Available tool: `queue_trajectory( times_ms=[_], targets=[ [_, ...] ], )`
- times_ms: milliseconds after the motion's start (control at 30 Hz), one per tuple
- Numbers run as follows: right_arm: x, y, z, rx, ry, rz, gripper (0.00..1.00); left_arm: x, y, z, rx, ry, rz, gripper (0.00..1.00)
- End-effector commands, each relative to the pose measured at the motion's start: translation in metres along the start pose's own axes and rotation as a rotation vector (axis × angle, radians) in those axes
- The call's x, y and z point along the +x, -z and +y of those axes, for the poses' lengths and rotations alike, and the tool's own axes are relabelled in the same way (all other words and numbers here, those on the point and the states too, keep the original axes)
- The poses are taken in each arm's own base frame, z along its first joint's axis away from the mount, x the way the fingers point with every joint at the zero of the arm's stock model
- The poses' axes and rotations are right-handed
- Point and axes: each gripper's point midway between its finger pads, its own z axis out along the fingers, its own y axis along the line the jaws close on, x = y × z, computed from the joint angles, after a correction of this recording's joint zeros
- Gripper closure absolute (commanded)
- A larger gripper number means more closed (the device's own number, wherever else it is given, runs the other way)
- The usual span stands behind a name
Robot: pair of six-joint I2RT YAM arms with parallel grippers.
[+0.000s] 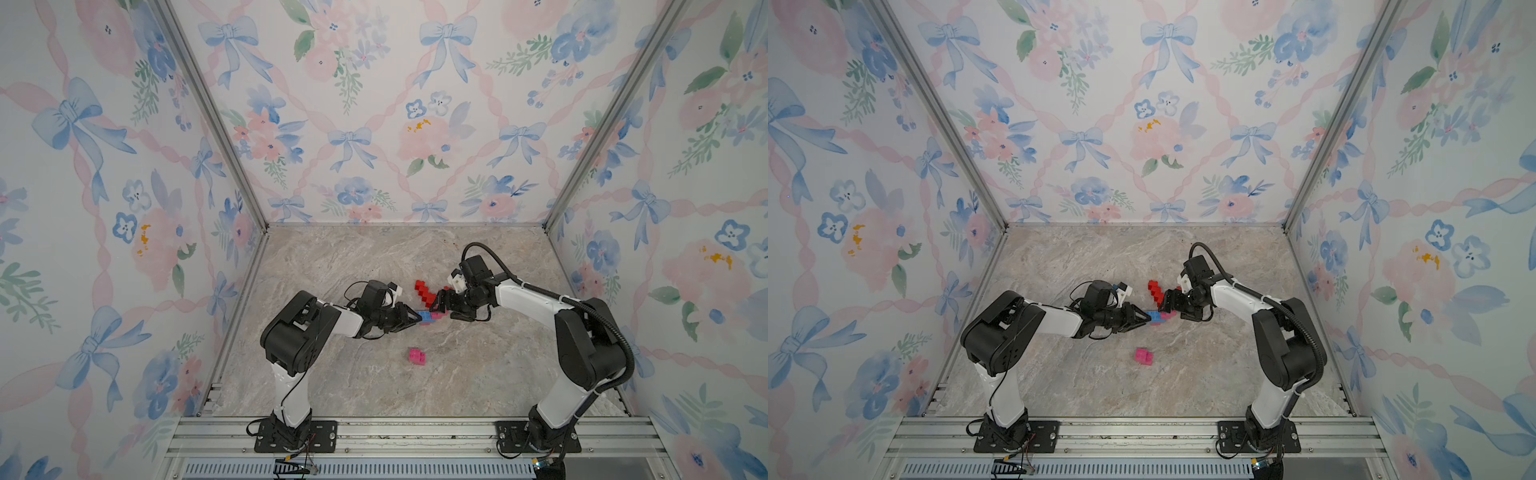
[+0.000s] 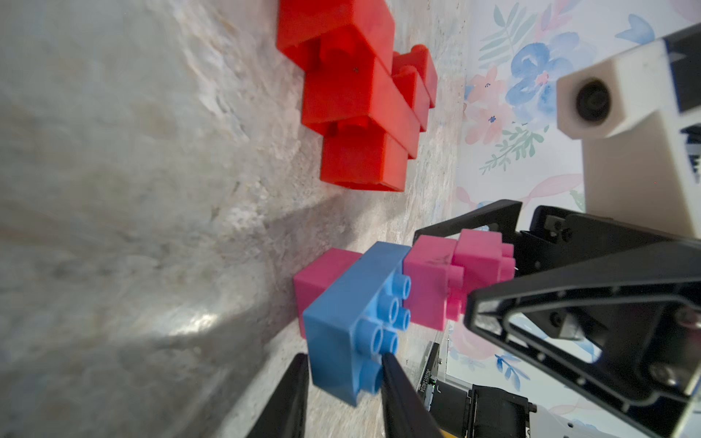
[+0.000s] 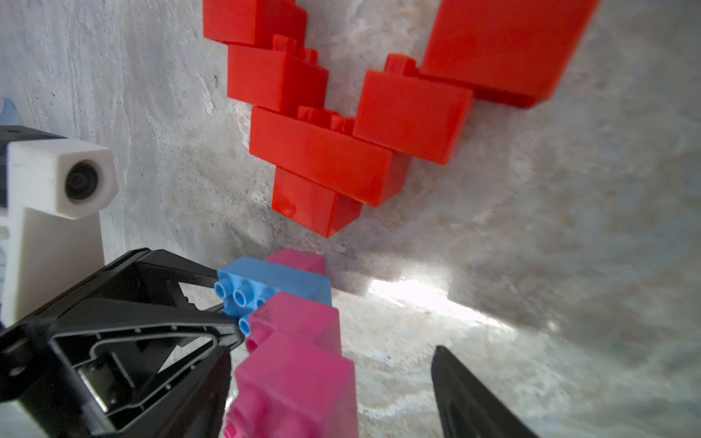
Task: Assemble the letter v with lego
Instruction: Adjust the lego brick at the center of the board.
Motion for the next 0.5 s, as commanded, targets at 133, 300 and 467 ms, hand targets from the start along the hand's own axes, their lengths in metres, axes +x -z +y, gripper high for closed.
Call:
queue_trajectory(
  times_ms=[133, 300, 467],
  targets=[
    [-0.009, -0.012, 0.021, -0.081, 0.032, 0.007, 0.25, 0.001, -0.002, 0.0, -0.016, -0.024, 0.008, 0.58],
    [-0.011, -0.014, 0.021, -0.085, 0.039, -0.001, 0.31, 0.0, 0.001, -0.004, -0.011, -0.037, 0.008, 0.5],
    [-0.009, -0.017, 0.019, -0.078, 0.042, 0.003, 0.37, -0.001, 0.006, -0.009, -0.011, -0.063, 0.004, 0.42]
  ],
)
